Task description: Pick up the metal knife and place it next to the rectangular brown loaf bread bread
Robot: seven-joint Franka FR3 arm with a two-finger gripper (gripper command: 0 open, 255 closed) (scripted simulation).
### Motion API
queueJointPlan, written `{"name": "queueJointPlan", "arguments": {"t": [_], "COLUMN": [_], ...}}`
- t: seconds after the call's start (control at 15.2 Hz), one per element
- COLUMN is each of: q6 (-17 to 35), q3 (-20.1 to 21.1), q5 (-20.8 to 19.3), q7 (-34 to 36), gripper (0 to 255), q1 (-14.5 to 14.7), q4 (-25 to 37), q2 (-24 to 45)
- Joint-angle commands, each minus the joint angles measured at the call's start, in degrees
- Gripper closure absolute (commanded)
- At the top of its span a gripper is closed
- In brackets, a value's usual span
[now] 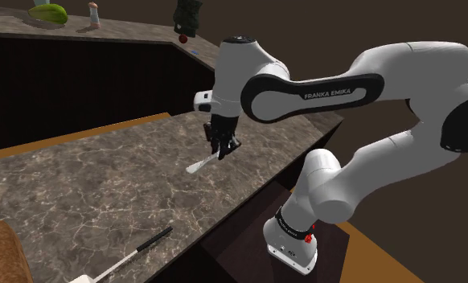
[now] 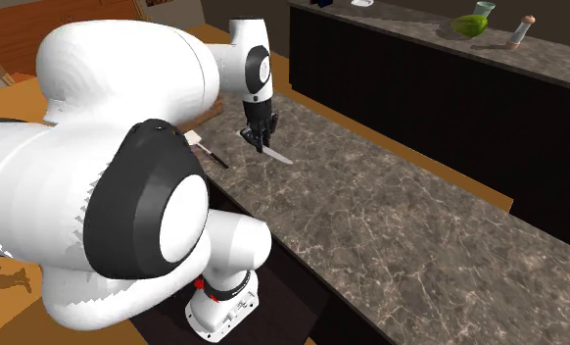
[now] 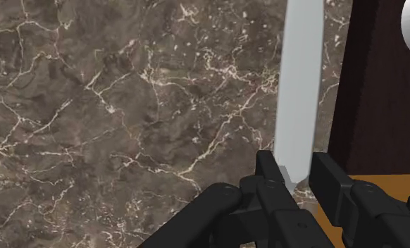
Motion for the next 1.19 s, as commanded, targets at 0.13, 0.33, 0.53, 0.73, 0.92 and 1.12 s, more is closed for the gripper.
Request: {"name": "queueJointPlan", "arguments": {"t": [0.13, 0.33, 0.53, 0.73, 0.92, 1.12], "q6": [2.05, 2.69, 2.74, 2.21, 1.11, -0.56], "q3": [2.04, 3.61, 5.02, 6.24, 7.28, 8.10], "q5": [1.43, 2.16, 2.48, 2.44, 2.11, 1.54], "q7": [2.70, 4.83, 6.90, 8.92, 10.88, 12.75], "gripper": [255, 255, 255, 255, 255, 255], "q1": [1.46, 2.38, 3.15, 3.88, 4.65, 5.55], "q4": [6.86, 12.51, 18.66, 25.33, 32.58, 40.52], "q2": [9.04, 15.43, 21.70, 27.93, 34.19, 40.57]}}
